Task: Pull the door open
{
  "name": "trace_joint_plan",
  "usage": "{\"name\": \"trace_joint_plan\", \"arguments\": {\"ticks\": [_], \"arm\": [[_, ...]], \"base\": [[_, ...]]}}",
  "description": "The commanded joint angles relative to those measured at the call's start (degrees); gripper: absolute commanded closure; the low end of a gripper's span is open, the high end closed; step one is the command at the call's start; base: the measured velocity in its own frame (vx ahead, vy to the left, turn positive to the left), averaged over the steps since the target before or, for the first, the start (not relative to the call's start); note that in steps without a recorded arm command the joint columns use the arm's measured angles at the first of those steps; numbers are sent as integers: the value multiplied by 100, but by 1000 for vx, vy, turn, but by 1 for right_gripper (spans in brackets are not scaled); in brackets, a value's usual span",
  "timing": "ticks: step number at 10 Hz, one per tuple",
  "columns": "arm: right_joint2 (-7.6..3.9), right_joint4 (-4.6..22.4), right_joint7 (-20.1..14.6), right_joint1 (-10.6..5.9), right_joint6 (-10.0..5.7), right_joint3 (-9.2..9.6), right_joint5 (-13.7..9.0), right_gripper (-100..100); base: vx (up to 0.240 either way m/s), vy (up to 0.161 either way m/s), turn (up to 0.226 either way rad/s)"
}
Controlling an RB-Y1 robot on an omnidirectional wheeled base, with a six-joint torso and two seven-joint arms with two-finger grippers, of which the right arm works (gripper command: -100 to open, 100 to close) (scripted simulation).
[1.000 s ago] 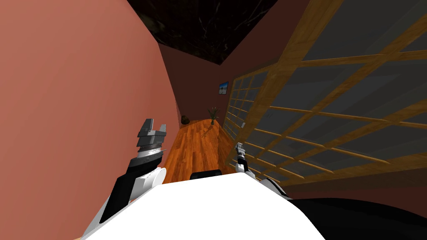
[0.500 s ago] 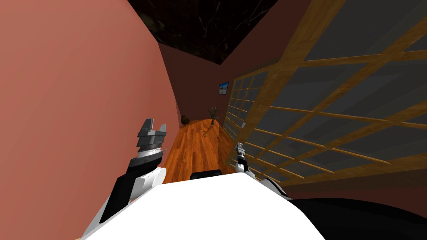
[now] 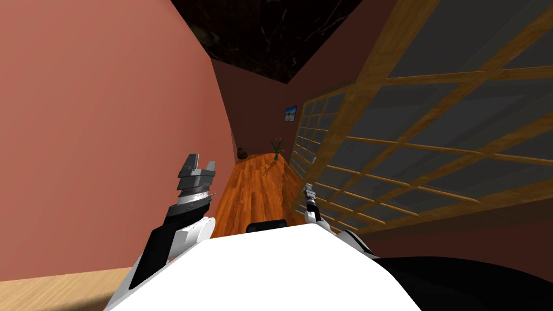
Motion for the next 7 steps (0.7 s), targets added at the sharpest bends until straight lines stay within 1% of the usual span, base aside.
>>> {"name": "trace_joint_plan", "arguments": {"ticks": [1,3,5,6,7], "arm": [[0,24,-97,6,1,126,84,100],[-26,-25,-177,3,39,259,177,100],[-45,-62,-237,1,68,360,247,100],[-51,-74,-256,1,78,392,269,100],[-50,-94,-220,3,96,360,248,100]], "base": [[-248,-5,53],[-208,-19,51],[-173,0,40],[-181,-19,28],[-83,-6,19]]}}
